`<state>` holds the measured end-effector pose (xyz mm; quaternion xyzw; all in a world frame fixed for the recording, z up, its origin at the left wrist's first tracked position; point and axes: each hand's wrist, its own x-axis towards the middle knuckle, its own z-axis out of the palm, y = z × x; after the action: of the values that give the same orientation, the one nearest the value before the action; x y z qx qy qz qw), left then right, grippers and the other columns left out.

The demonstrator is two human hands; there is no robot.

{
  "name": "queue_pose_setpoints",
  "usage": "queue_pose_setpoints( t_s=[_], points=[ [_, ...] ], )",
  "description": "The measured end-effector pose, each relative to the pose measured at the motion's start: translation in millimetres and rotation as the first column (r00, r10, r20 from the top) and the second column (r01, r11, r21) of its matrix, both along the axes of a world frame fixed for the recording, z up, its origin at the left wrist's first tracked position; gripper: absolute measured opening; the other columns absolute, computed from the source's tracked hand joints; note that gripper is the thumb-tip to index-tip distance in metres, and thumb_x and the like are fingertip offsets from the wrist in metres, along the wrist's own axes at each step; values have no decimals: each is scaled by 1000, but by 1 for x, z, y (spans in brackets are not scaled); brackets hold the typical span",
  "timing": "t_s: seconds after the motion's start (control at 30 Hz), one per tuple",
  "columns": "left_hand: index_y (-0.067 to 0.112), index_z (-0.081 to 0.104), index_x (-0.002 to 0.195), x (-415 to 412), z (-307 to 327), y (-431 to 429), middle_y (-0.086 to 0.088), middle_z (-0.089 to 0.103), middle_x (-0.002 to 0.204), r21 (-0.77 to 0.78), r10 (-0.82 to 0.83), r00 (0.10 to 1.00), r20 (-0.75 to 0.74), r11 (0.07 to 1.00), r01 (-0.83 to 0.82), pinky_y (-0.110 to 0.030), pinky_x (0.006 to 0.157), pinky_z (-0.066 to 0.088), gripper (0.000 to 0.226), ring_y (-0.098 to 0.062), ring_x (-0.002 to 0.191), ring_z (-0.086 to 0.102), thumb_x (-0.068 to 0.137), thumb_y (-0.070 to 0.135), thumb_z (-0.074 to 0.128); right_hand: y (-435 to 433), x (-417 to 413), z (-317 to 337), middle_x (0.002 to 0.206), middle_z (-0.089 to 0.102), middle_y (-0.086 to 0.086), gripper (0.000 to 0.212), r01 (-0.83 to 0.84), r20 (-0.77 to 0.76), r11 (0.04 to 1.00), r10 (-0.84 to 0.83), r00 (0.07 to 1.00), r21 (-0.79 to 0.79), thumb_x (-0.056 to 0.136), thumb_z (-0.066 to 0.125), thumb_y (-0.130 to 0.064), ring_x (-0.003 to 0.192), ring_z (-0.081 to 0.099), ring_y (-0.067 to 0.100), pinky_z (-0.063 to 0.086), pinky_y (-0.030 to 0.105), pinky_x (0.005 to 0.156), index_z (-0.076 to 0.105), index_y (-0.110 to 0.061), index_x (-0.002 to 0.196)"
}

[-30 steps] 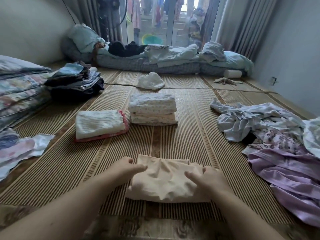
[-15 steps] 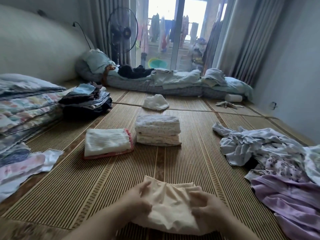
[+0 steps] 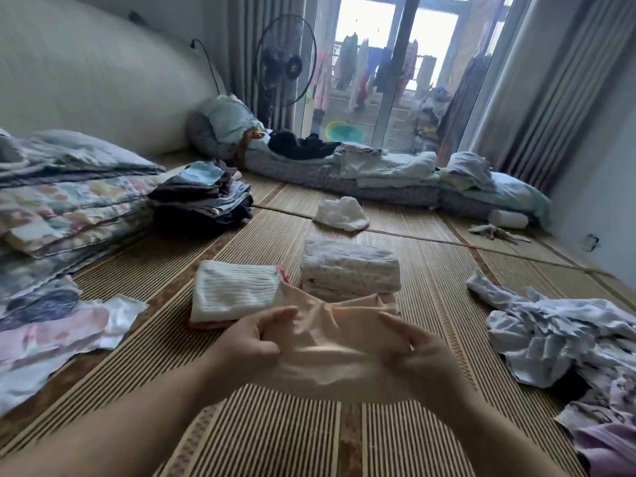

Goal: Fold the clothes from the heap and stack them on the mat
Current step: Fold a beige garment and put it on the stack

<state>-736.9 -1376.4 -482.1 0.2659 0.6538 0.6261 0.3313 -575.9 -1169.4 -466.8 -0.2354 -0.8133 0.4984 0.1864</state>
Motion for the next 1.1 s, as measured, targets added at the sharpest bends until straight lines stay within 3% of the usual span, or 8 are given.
queue_pose_setpoints(
  t_s=[0.07,0.3,0.43,0.53,0.6,0.7,0.9,1.1],
  points=[
    [31,59,120,-31,15,12,-11,61,113,14,30,999,-26,999,-30,-37,65,58,70,-27,82,70,58,0,52,13,-36,16,104,61,-12,63,0,-49,999,2,999,52,80,60,10,71,63,-1,48,10,55,55,-39,121],
    [21,51,136,-124,57,122,-9,61,103,107,88,987,-137,992,-74,-18,46,47,86,-9,58,63,52,4,50,104,-129,51,103,62,-6,71,108,-109,991,-100,989,75,75,51,15,75,60,11,48,16,54,55,-26,133],
    [21,45,141,-157,38,182,-12,59,113,70,114,968,-223,992,-101,-24,56,51,90,-21,78,64,53,2,50,157,-159,35,120,59,0,71,109,-79,993,-106,991,40,77,60,10,93,61,18,56,31,79,49,-24,138],
    [23,37,147,-171,7,213,-16,51,131,-92,97,940,-327,987,-134,-37,91,50,78,-32,108,58,75,-5,48,181,-178,4,128,55,1,69,37,110,989,-53,993,141,81,73,-18,102,60,20,53,40,92,43,-25,142],
    [23,29,150,-177,-17,227,-19,34,148,-366,-30,887,-460,917,-158,-44,113,29,65,-37,133,36,88,15,48,195,-188,-21,151,33,7,74,2,316,939,-117,942,343,83,68,-44,129,42,25,35,41,110,36,-22,146],
    [11,19,151,-174,-41,232,-12,4,161,-659,-320,721,-615,711,-246,-50,115,1,59,-33,147,-5,102,43,22,205,-189,-46,160,10,11,84,-45,451,935,-128,883,352,74,48,-79,146,10,32,14,47,115,35,-37,146],
    [7,2,153,-165,-42,217,-11,-3,161,-567,-275,630,-726,758,-322,-39,116,-1,81,-25,147,-7,96,62,20,194,-162,-39,160,11,7,113,117,209,905,-218,953,410,56,36,-94,146,12,28,17,55,116,18,-35,151],
    [33,-5,151,-71,-18,180,7,-12,160,-464,-243,576,-781,843,-273,-52,116,3,87,-25,146,-15,86,66,41,132,-77,-19,158,16,-4,100,99,146,787,-233,961,609,70,37,-83,145,16,16,28,50,113,5,-34,151]
  ],
)
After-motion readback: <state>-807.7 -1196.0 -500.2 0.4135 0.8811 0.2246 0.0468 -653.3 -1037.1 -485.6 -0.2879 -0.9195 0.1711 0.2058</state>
